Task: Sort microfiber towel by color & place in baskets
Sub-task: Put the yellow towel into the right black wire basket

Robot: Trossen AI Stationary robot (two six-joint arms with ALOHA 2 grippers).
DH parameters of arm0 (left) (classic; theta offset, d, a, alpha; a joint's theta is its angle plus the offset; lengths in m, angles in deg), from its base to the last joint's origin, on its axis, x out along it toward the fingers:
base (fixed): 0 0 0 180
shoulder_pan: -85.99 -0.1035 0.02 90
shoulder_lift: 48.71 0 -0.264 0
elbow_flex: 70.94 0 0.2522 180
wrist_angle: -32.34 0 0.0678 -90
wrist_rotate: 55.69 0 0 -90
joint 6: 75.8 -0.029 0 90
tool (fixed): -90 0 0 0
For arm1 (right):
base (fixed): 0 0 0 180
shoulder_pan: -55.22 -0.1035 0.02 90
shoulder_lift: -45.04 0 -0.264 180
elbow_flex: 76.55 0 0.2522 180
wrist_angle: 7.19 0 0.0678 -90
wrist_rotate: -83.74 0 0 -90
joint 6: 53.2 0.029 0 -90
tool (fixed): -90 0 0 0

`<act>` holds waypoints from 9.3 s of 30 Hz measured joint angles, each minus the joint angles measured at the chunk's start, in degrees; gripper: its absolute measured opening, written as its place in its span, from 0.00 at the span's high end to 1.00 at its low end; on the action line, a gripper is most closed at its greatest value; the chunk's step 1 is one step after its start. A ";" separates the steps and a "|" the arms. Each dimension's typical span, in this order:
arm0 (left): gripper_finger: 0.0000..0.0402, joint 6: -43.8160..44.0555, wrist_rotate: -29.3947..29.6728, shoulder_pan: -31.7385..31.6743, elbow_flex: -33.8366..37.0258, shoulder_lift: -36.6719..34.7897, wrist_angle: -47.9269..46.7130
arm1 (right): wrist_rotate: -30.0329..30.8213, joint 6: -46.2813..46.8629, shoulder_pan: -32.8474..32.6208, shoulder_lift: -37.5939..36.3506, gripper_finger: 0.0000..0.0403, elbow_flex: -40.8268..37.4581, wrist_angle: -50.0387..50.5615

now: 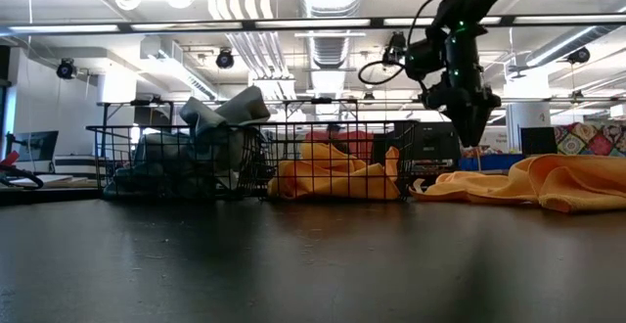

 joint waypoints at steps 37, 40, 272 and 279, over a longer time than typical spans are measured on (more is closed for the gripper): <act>0.61 4.09 0.04 0.00 0.00 0.12 0.02 | -8.11 0.79 6.27 -0.02 0.60 -20.53 -19.56; 0.61 4.09 0.04 -0.02 0.00 0.67 0.04 | -8.11 1.70 6.27 -0.02 0.60 -20.96 -20.76; 0.61 0.82 0.63 -0.02 0.00 2.56 -0.06 | -18.69 7.06 -15.19 -10.83 0.65 16.37 22.86; 0.61 0.83 0.63 -0.04 0.00 2.56 0.00 | -18.67 11.21 -15.39 -17.16 0.65 16.37 22.95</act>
